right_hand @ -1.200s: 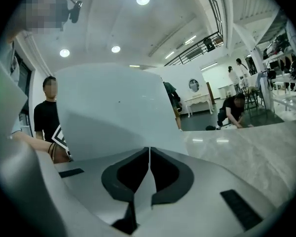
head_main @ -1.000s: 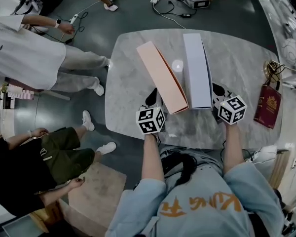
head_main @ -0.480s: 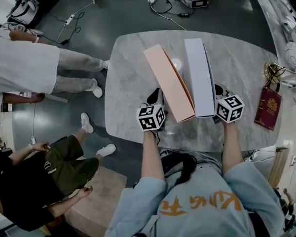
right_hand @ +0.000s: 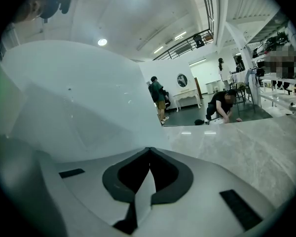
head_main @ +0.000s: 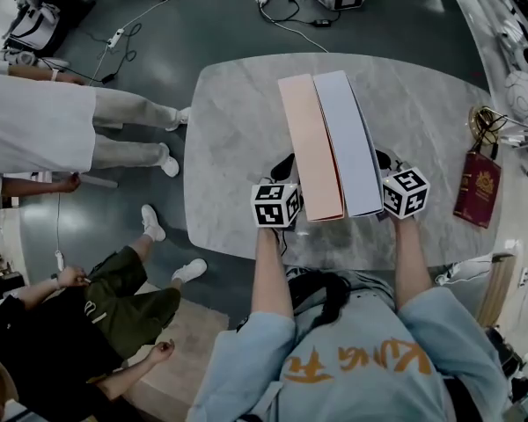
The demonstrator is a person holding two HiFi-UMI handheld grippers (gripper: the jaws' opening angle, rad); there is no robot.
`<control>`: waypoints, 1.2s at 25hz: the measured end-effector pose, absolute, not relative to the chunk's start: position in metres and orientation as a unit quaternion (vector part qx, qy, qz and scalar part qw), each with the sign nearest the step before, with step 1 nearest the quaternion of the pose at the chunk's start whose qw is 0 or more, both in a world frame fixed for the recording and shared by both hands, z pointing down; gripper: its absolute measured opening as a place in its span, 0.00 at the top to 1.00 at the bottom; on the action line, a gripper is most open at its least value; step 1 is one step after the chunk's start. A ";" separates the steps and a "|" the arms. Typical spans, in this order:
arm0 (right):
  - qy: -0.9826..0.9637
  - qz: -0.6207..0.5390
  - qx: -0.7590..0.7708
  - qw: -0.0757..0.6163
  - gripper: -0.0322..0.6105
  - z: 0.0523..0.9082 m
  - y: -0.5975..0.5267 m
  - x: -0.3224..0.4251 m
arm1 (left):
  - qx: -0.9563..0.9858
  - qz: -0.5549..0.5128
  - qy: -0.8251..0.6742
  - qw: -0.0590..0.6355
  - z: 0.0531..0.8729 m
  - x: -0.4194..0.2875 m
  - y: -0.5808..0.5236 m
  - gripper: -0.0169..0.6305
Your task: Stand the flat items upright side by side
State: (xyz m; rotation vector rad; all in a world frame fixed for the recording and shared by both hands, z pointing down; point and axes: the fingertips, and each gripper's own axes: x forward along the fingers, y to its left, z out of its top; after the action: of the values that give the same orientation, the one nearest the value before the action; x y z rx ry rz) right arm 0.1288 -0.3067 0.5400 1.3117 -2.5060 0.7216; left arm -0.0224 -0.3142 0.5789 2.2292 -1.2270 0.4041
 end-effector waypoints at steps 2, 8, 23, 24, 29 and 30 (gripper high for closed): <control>-0.852 0.248 0.449 0.109 0.96 0.540 -0.308 0.129 | 0.832 0.150 -0.455 0.280 0.580 -0.021 -0.315 0.97; -0.847 0.245 0.462 0.096 0.95 0.528 -0.313 0.129 | 0.826 0.141 -0.476 0.268 0.573 -0.029 -0.315 0.97; -0.857 0.208 0.462 0.097 0.95 0.502 -0.275 0.137 | 0.803 0.107 -0.537 0.234 0.536 -0.042 -0.270 0.97; -0.858 0.203 0.462 0.096 0.95 0.498 -0.270 0.138 | 0.802 0.103 -0.542 0.228 0.530 -0.043 -0.265 0.97; -0.862 0.171 0.469 0.087 0.95 0.475 -0.237 0.141 | 0.796 0.077 -0.567 0.198 0.502 -0.047 -0.230 0.97; -0.862 0.164 0.471 0.083 0.95 0.469 -0.230 0.142 | 0.794 0.072 -0.572 0.193 0.495 -0.047 -0.222 0.96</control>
State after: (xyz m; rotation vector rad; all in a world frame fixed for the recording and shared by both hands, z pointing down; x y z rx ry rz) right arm 0.1421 -0.2304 0.4691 1.4079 -2.5754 0.4911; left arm -0.0470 -0.2222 0.4951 2.2297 -1.6040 0.2007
